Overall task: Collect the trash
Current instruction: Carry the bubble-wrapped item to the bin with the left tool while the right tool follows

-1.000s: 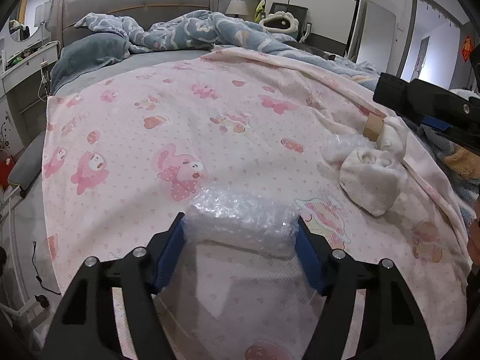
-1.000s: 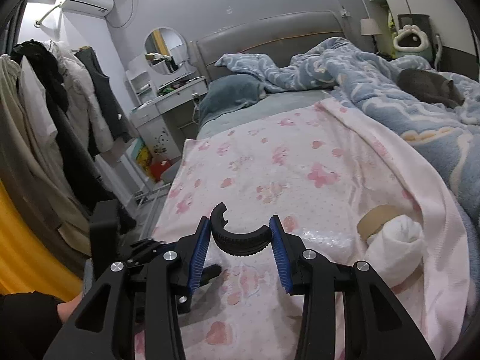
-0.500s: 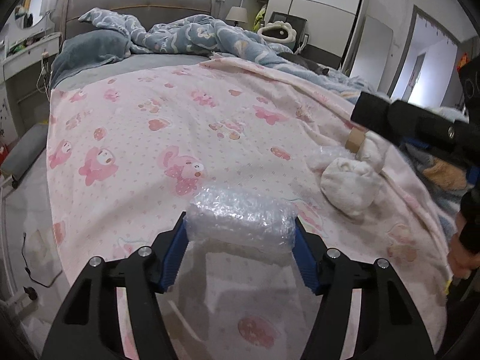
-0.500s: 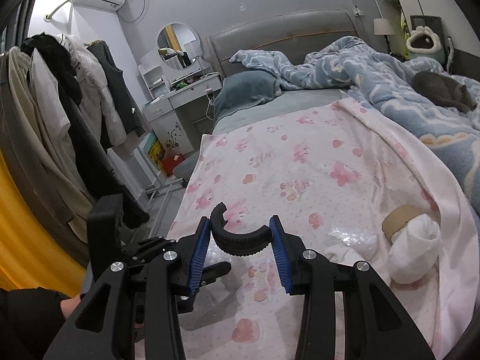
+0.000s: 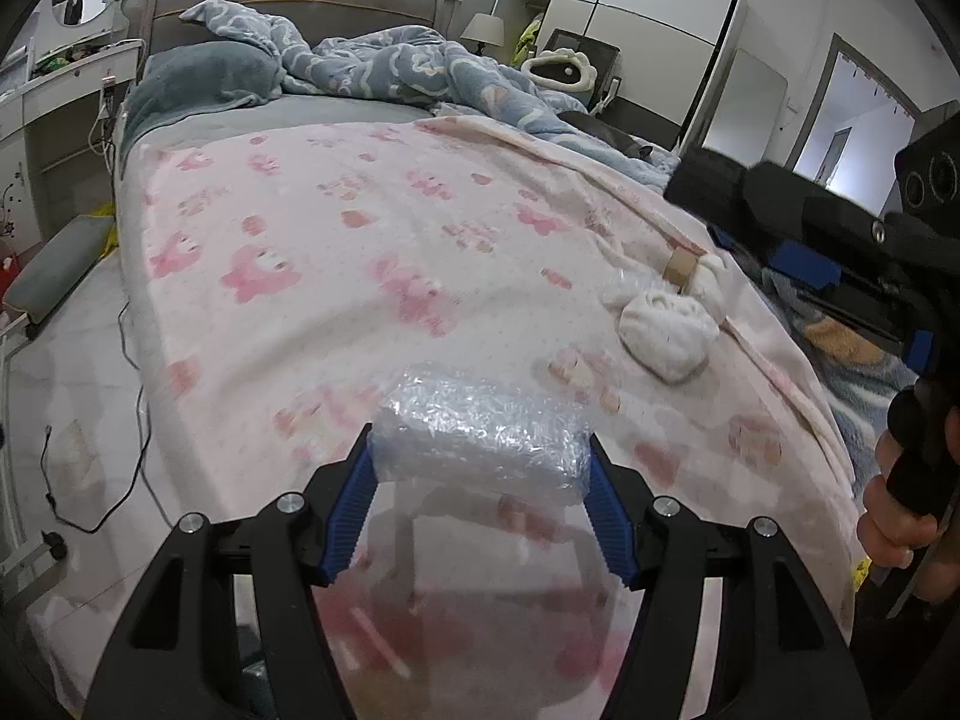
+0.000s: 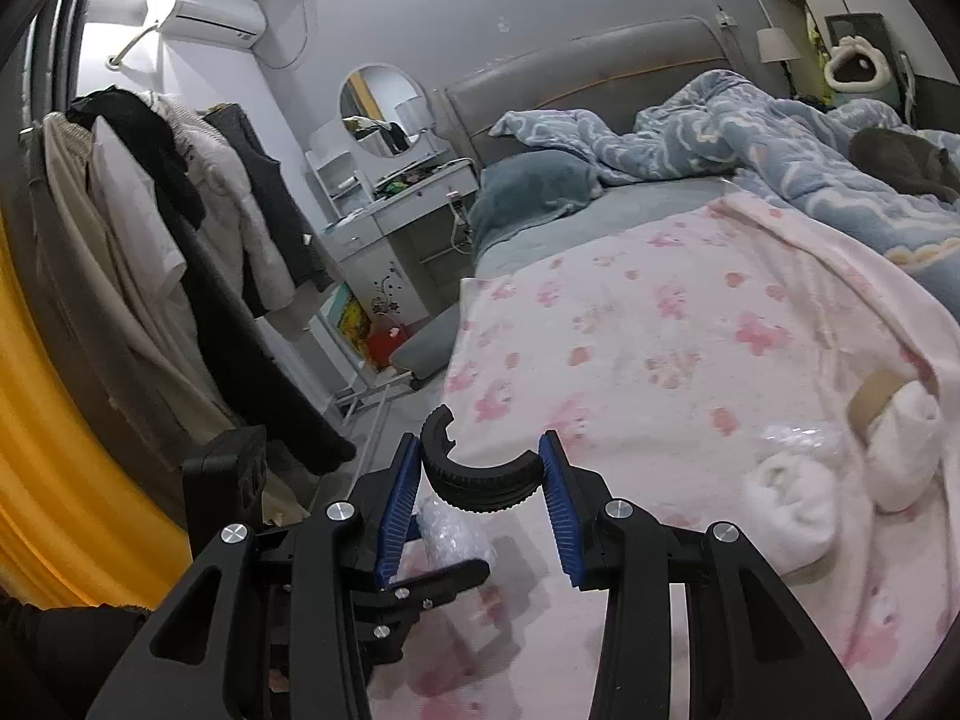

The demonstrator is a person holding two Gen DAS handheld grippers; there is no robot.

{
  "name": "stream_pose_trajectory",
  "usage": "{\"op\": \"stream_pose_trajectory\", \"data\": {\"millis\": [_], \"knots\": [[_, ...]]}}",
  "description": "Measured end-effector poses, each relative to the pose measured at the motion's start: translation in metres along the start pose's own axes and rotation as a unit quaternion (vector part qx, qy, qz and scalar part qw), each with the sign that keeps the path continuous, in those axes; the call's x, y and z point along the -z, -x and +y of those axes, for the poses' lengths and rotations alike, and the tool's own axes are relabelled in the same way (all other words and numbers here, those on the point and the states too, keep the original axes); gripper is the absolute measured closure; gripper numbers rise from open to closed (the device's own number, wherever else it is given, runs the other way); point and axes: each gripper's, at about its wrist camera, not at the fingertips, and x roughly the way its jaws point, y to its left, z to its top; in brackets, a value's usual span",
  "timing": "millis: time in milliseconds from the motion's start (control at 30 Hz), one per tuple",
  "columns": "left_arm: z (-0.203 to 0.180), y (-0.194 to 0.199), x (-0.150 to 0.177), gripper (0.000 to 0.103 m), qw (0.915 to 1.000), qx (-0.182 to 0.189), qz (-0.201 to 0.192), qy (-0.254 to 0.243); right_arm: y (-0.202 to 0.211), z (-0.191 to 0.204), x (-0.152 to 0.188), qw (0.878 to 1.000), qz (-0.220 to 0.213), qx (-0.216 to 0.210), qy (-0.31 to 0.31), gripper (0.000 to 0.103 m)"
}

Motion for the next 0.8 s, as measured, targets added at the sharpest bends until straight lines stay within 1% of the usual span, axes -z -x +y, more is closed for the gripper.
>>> {"op": "stream_pose_trajectory", "data": {"millis": [200, 333, 433, 533, 633, 700, 800], "knots": [[0.019, 0.029, 0.02, 0.036, 0.9998, -0.015, -0.003, 0.012, -0.008, 0.031, 0.012, 1.0, 0.002, -0.008, 0.007, 0.062], [0.035, 0.047, 0.034, 0.036, 0.999, -0.036, -0.001, 0.025, -0.015, 0.05, 0.02, 1.0, 0.006, -0.016, 0.008, 0.062], [0.048, 0.055, 0.045, 0.036, 0.9979, -0.055, 0.007, 0.033, -0.02, 0.07, 0.028, 1.0, 0.012, -0.019, 0.021, 0.062], [0.063, 0.06, 0.057, 0.036, 0.9959, -0.078, 0.022, 0.04, -0.026, 0.086, 0.036, 0.999, 0.019, -0.018, 0.035, 0.062], [0.076, 0.061, 0.071, 0.036, 0.9926, -0.101, 0.047, 0.049, -0.031, 0.097, 0.042, 0.999, 0.024, -0.022, 0.036, 0.062], [0.086, 0.06, 0.082, 0.036, 0.9891, -0.117, 0.069, 0.055, -0.034, 0.102, 0.045, 0.999, 0.027, -0.024, 0.037, 0.062], [0.099, 0.059, 0.096, 0.036, 0.9845, -0.133, 0.095, 0.064, -0.04, 0.115, 0.051, 0.998, 0.033, -0.023, 0.048, 0.062]]}}
